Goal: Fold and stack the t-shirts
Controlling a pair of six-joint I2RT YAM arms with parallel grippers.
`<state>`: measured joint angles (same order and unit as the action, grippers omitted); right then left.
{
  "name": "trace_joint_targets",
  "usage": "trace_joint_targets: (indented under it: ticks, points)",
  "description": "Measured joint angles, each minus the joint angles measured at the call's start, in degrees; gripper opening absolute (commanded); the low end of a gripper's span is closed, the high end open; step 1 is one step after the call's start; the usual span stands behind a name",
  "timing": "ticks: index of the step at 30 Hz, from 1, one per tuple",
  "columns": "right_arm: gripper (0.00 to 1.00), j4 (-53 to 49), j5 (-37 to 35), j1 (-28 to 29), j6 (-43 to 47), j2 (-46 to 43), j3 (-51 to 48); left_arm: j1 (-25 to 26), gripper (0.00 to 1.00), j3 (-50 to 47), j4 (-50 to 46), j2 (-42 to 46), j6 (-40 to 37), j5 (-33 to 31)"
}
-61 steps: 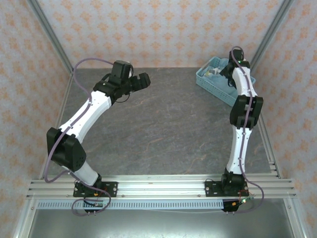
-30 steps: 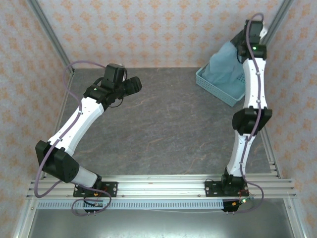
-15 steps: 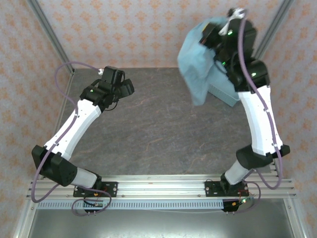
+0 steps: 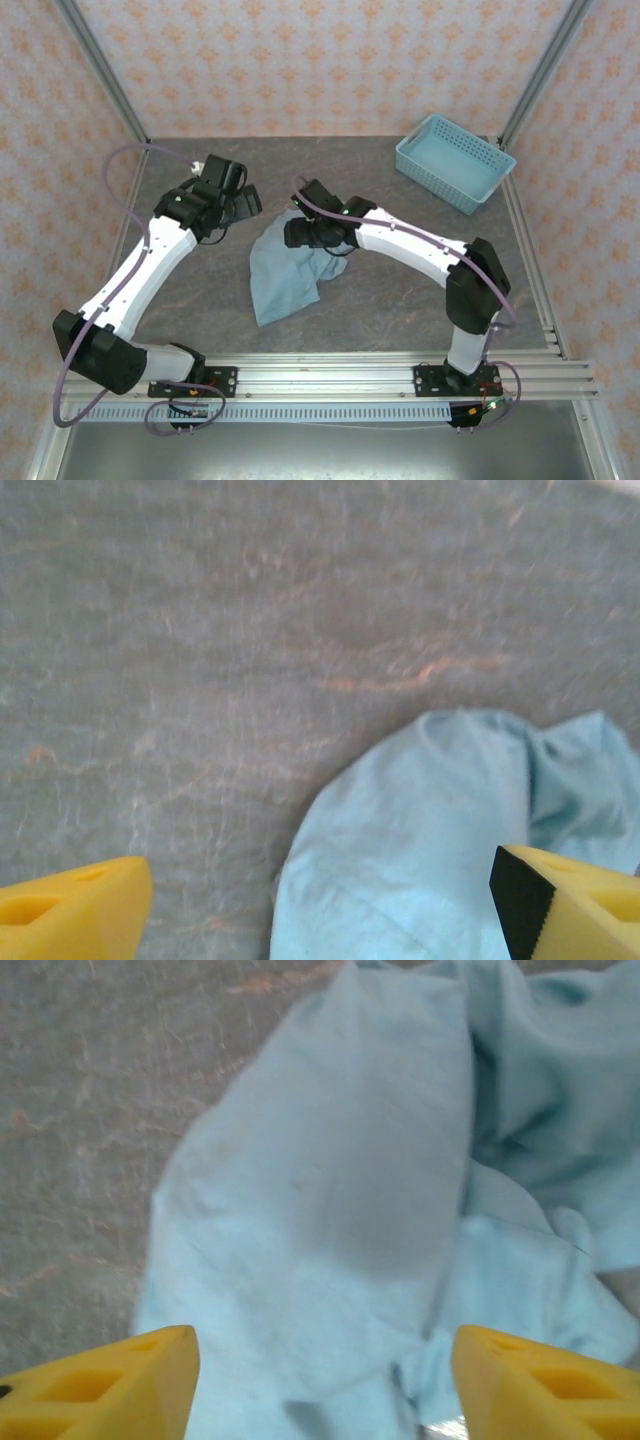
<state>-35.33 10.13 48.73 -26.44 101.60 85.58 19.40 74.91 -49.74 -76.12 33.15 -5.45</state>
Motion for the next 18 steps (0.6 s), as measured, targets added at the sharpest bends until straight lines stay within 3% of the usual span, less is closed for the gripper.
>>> trace_joint_targets:
  ticks: [3,8,13,18]
  points:
    - [0.69,0.85,-0.44,-3.45,-2.1,-6.29,-6.67,0.0,0.91,-4.09,-0.57,-0.02,0.04,3.28]
    - [0.65,1.29,-1.97,-14.01,-6.16,-13.7,-15.45,0.85,0.91,-7.98,-0.17,-2.4,0.11,9.16]
    - [0.64,2.73,-1.27,-19.56,-9.14,-10.62,-18.51,6.43,0.91,-5.29,1.51,-9.01,-0.24,10.54]
    - [0.58,4.92,0.22,-21.68,-10.93,-0.46,-14.67,11.37,0.86,2.6,2.29,-18.56,-1.7,9.09]
